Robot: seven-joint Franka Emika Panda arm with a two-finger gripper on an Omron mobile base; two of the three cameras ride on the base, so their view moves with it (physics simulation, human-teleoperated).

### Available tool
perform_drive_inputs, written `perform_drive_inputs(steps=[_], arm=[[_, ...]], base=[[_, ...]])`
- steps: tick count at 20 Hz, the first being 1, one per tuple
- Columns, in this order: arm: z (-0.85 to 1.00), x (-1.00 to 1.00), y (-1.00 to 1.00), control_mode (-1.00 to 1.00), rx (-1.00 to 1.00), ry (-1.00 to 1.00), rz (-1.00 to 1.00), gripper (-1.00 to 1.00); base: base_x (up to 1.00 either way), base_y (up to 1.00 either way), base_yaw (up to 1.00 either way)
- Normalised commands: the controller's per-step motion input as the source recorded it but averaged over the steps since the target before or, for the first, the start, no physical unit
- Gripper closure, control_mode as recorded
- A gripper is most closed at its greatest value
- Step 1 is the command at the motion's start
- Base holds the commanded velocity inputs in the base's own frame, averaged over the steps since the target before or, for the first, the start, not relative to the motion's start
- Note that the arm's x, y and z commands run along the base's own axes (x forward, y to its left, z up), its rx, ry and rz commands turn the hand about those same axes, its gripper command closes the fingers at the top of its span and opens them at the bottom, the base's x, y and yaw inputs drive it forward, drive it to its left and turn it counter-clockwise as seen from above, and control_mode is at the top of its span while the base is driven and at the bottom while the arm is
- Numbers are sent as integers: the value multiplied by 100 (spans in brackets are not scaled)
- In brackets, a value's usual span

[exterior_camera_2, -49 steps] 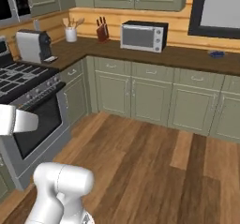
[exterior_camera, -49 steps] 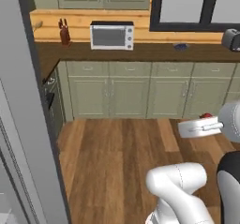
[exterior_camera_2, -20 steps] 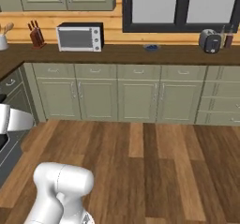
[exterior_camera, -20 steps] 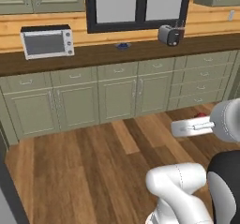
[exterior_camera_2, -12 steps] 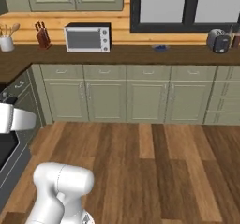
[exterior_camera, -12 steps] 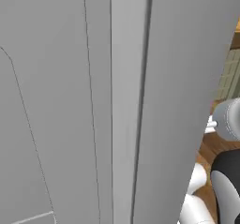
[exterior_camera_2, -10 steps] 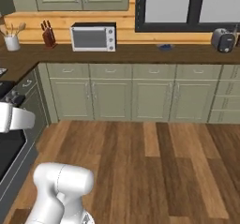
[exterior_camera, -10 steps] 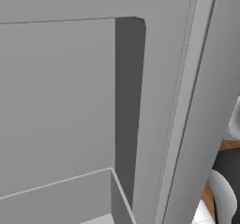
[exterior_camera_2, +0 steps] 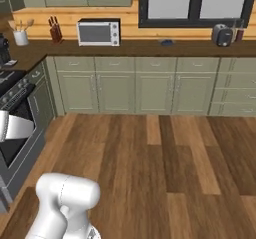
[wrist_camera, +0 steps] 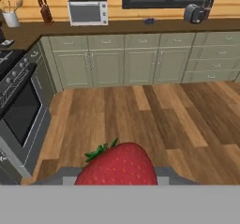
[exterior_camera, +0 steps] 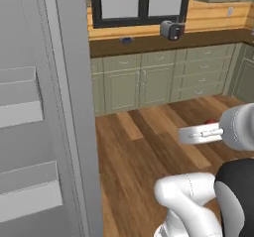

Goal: Take the strawberry from the fridge and place it on top of the pancake, located on the dining counter.

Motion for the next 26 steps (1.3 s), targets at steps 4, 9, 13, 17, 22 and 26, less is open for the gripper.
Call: perform_drive_inputs(steps=[4, 9, 13, 17, 22, 26], arm=[[0, 0, 0, 100, 0, 0, 0, 100], [0, 0, 0, 100, 0, 0, 0, 100], [0, 0, 0, 100, 0, 0, 0, 100], [0, 0, 0, 100, 0, 0, 0, 100], [0, 0, 0, 100, 0, 0, 0, 100], [0, 0, 0, 100, 0, 0, 0, 100]], base=[[-100, -67, 0], [-100, -14, 0], [-100, 3, 0], [-100, 8, 0], [-100, 0, 0], [-100, 0, 0]])
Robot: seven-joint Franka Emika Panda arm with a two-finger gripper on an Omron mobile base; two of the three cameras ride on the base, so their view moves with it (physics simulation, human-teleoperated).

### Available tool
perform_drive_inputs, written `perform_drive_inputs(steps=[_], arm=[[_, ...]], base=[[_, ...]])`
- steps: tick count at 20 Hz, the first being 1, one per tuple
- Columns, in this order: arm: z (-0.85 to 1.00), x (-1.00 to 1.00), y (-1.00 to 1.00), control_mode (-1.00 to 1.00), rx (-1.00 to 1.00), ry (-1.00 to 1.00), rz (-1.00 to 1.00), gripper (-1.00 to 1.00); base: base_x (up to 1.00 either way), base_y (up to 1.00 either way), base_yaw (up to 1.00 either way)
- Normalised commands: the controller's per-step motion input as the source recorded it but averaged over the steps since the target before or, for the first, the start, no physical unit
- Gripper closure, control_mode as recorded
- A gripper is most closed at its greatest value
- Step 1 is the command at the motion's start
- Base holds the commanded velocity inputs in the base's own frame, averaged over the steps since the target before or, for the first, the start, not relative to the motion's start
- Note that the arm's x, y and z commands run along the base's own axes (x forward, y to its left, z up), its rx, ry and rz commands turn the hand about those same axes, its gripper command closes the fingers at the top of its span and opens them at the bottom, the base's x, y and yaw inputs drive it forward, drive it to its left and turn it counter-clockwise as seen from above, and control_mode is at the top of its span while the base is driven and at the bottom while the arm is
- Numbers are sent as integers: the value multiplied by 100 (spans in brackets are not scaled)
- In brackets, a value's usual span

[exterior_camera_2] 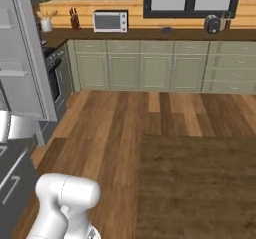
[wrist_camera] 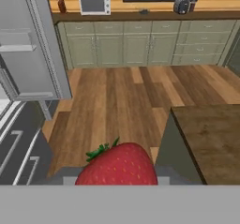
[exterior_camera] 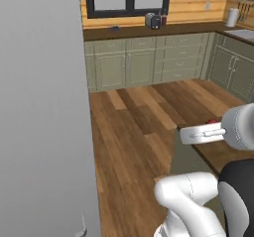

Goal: Take the strawberry from the fridge and place it on top of the pancake, located on the dining counter.

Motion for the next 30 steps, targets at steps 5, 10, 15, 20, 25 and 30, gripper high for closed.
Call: perform_drive_inputs(steps=[5, 10, 15, 20, 25, 30], arm=[[0, 0, 0, 100, 0, 0, 0, 100], [0, 0, 0, 100, 0, 0, 0, 100], [0, 0, 0, 100, 0, 0, 0, 100], [0, 0, 0, 100, 0, 0, 0, 100], [0, 0, 0, 100, 0, 0, 0, 100], [0, 0, 0, 100, 0, 0, 0, 100]], base=[[-100, 0, 0], [-100, -17, 0], [-88, -87, -7], [-30, -100, -15], [-3, -100, -18], [0, -100, -18]])
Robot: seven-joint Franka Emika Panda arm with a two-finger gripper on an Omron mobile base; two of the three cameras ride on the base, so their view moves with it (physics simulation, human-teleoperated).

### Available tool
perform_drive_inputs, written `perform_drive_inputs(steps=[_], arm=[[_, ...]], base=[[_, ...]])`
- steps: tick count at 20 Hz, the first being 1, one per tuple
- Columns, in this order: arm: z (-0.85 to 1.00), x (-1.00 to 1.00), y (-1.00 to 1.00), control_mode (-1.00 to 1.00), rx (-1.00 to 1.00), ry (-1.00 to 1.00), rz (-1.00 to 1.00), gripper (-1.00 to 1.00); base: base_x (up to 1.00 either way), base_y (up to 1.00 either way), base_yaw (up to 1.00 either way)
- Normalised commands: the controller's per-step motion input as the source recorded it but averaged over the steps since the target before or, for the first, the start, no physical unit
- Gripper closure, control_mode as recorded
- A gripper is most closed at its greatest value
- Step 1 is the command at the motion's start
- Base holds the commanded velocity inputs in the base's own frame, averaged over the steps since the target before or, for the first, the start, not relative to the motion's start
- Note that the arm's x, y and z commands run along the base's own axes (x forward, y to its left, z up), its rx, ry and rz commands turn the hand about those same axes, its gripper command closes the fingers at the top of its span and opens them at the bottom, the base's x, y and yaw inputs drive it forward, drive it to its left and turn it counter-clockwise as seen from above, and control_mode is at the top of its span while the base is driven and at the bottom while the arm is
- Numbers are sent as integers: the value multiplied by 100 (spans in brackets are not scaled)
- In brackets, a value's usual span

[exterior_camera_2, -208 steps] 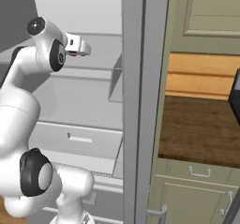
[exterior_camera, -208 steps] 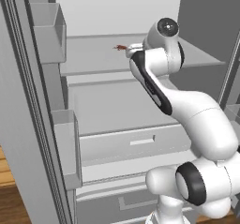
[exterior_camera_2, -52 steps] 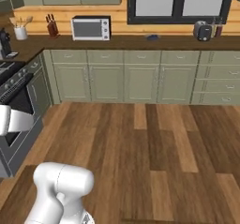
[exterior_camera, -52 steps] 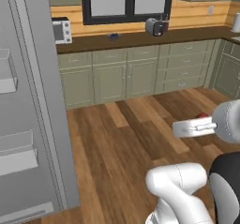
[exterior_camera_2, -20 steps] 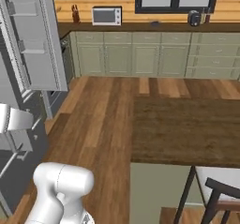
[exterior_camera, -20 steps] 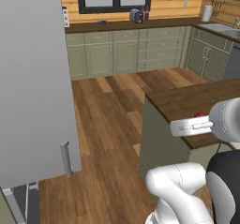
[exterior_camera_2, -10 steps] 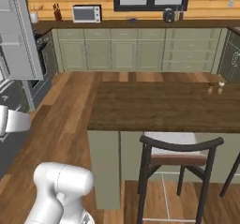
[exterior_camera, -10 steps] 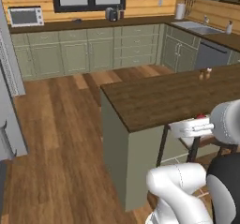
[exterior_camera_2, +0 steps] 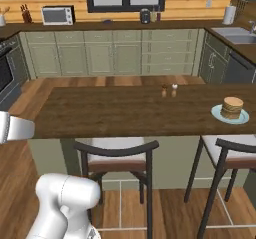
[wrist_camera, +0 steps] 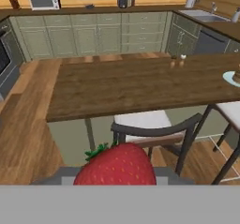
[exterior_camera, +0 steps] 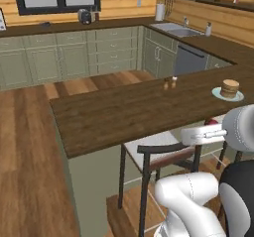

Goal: Take the strawberry from the fridge and place it on top of the pancake, located on the dining counter.

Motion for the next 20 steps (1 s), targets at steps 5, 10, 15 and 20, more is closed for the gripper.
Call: perform_drive_inputs(steps=[5, 10, 15, 20], arm=[[0, 0, 0, 100, 0, 0, 0, 100], [0, 0, 0, 100, 0, 0, 0, 100], [0, 0, 0, 100, 0, 0, 0, 100], [0, 0, 0, 100, 0, 0, 0, 100]], base=[[15, -100, -15], [32, -100, -10], [70, -100, -2], [99, -90, 0]])
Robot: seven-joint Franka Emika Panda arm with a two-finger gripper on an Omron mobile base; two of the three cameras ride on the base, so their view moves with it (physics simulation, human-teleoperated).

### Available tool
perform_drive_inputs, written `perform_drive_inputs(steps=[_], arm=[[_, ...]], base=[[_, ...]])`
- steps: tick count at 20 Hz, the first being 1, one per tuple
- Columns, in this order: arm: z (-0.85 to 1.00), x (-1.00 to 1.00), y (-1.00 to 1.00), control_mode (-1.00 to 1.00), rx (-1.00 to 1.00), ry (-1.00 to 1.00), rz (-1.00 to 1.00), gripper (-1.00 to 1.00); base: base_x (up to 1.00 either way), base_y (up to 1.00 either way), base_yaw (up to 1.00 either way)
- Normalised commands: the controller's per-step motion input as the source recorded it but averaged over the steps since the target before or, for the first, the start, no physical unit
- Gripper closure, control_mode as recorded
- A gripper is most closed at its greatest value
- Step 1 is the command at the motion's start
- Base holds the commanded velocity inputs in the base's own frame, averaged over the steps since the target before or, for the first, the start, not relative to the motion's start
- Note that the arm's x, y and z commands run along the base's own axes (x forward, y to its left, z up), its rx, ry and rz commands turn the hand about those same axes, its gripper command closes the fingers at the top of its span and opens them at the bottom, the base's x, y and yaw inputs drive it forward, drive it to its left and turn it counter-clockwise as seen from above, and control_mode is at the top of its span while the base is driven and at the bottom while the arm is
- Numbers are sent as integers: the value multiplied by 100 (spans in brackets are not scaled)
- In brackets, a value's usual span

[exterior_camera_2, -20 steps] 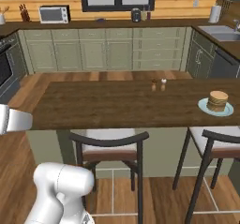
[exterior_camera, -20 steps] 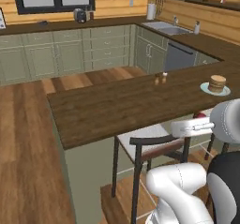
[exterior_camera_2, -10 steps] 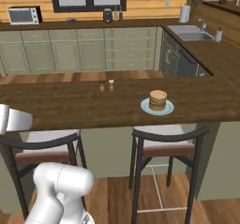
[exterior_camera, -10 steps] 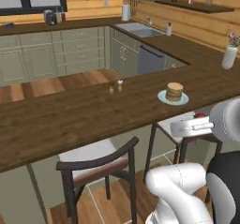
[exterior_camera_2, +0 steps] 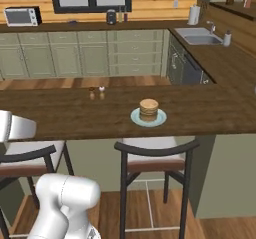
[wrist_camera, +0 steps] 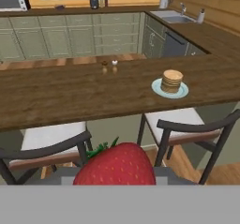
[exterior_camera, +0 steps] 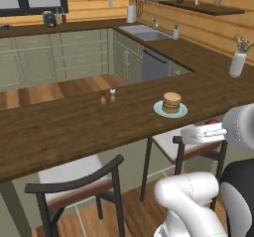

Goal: Take the strawberry from the fridge and place it on top of the pancake, located on the dining counter.

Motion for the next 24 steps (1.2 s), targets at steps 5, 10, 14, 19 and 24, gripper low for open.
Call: perform_drive_inputs(steps=[5, 10, 14, 19, 24], arm=[[0, 0, 0, 100, 0, 0, 0, 100], [0, 0, 0, 100, 0, 0, 0, 100], [0, 0, 0, 100, 0, 0, 0, 100], [0, 0, 0, 100, 0, 0, 0, 100], [0, 0, 0, 100, 0, 0, 0, 100]], base=[[49, -93, 0], [-51, -100, 3], [83, -69, 26], [100, -45, 31], [100, -23, 23]])
